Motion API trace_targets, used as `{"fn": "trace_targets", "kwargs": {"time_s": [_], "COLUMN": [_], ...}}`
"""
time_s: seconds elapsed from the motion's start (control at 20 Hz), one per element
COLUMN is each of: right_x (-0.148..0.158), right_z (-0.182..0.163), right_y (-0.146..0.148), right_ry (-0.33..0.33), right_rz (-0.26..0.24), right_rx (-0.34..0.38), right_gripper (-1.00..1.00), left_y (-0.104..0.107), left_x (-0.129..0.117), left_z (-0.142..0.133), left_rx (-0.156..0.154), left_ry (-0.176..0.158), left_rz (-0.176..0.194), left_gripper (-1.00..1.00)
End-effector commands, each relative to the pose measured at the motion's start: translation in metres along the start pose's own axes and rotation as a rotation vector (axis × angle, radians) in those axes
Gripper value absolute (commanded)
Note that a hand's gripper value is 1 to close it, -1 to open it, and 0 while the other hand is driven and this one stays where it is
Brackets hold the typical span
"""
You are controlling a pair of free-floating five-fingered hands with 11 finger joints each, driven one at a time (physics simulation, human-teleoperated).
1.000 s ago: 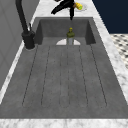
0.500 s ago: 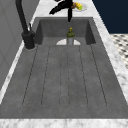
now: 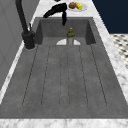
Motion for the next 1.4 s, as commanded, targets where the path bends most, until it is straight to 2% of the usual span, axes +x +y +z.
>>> {"fn": "trace_targets", "kwargs": {"time_s": [0.0, 0.25, 0.45, 0.6, 0.75, 0.85, 0.95, 1.1, 1.15, 1.25, 1.35], "right_x": [0.006, 0.011, 0.016, 0.017, 0.02, 0.018, 0.013, 0.009, 0.007, 0.006, 0.008], "right_z": [-0.027, -0.062, -0.094, -0.12, -0.145, -0.16, -0.175, -0.197, -0.202, -0.193, -0.187], "right_y": [-0.001, -0.013, -0.004, -0.001, 0.005, 0.012, 0.01, 0.025, 0.031, 0.029, 0.023], "right_ry": [-0.003, 0.014, 0.041, 0.053, 0.05, 0.046, 0.054, 0.046, 0.042, 0.042, 0.04], "right_rz": [0.0, 0.037, 0.034, 0.047, 0.04, 0.047, 0.045, 0.041, 0.054, 0.087, 0.098], "right_rx": [-0.064, -0.113, -0.081, -0.099, -0.097, -0.062, -0.078, -0.043, -0.031, -0.041, -0.017], "right_gripper": [-1.0, -1.0, -1.0, -1.0, -1.0, -1.0, -1.0, -1.0, -1.0, -1.0, -1.0], "left_y": [0.0, 0.0, 0.0, 0.0, 0.0, 0.0, 0.0, 0.0, 0.0, 0.0, 0.0], "left_x": [0.0, 0.0, 0.0, 0.0, 0.0, 0.0, 0.0, 0.0, 0.0, 0.0, 0.0], "left_z": [0.0, 0.0, 0.0, 0.0, 0.0, 0.0, 0.0, 0.0, 0.0, 0.0, 0.0], "left_rx": [0.0, 0.0, 0.0, 0.0, 0.0, 0.0, 0.0, 0.0, 0.0, 0.0, 0.0], "left_ry": [0.0, 0.0, 0.0, 0.0, 0.0, 0.0, 0.0, 0.0, 0.0, 0.0, 0.0], "left_rz": [0.0, 0.0, 0.0, 0.0, 0.0, 0.0, 0.0, 0.0, 0.0, 0.0, 0.0], "left_gripper": [0.0, 0.0, 0.0, 0.0, 0.0, 0.0, 0.0, 0.0, 0.0, 0.0, 0.0]}}
